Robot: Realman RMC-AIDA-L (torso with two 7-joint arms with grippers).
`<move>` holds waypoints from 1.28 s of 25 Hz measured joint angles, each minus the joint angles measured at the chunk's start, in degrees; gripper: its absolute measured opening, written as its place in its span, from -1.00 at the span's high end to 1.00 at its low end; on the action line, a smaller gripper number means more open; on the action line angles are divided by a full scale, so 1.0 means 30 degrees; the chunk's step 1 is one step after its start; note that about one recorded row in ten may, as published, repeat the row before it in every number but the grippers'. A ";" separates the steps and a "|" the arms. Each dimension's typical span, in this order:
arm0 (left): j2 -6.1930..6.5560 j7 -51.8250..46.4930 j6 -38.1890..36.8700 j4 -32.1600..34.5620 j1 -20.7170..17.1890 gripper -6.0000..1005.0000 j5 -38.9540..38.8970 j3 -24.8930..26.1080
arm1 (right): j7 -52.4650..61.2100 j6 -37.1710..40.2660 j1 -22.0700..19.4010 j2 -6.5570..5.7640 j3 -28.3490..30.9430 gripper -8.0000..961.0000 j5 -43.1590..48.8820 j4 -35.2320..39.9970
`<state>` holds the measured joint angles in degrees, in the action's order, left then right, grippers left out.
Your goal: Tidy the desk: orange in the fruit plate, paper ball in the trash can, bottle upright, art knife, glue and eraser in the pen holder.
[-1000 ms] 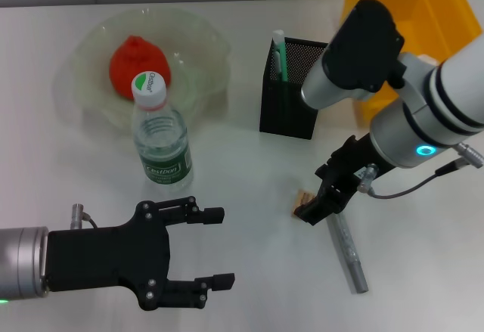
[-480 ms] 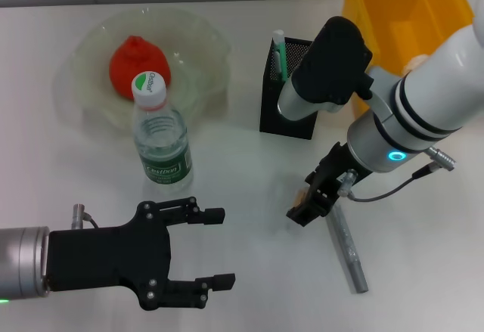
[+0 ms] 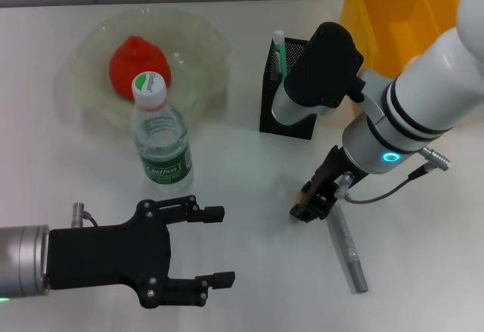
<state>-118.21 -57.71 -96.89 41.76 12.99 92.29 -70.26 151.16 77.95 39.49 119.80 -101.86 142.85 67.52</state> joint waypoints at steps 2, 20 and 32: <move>0.0000 -0.0006 0.0004 0.0013 0.0007 -0.56 -0.0001 0.0018 | 0.0081 0.0057 -0.0062 0.0000 -0.0012 0.15 0.0016 0.0255; -0.0001 -0.0001 -0.0135 0.0012 -0.0005 -0.56 -0.0007 -0.0010 | -0.0805 -0.1277 -0.3952 -0.0159 0.6757 0.24 -0.0002 1.0005; 0.0000 -0.0011 -0.0009 -0.0006 0.0007 -0.56 -0.0001 -0.0002 | -0.1279 -0.2516 -0.1167 -0.0135 0.6890 0.26 -0.0023 0.4141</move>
<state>-118.21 -57.75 -96.91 41.74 13.01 92.29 -70.27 147.33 70.41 35.99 119.39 -81.19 142.78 79.94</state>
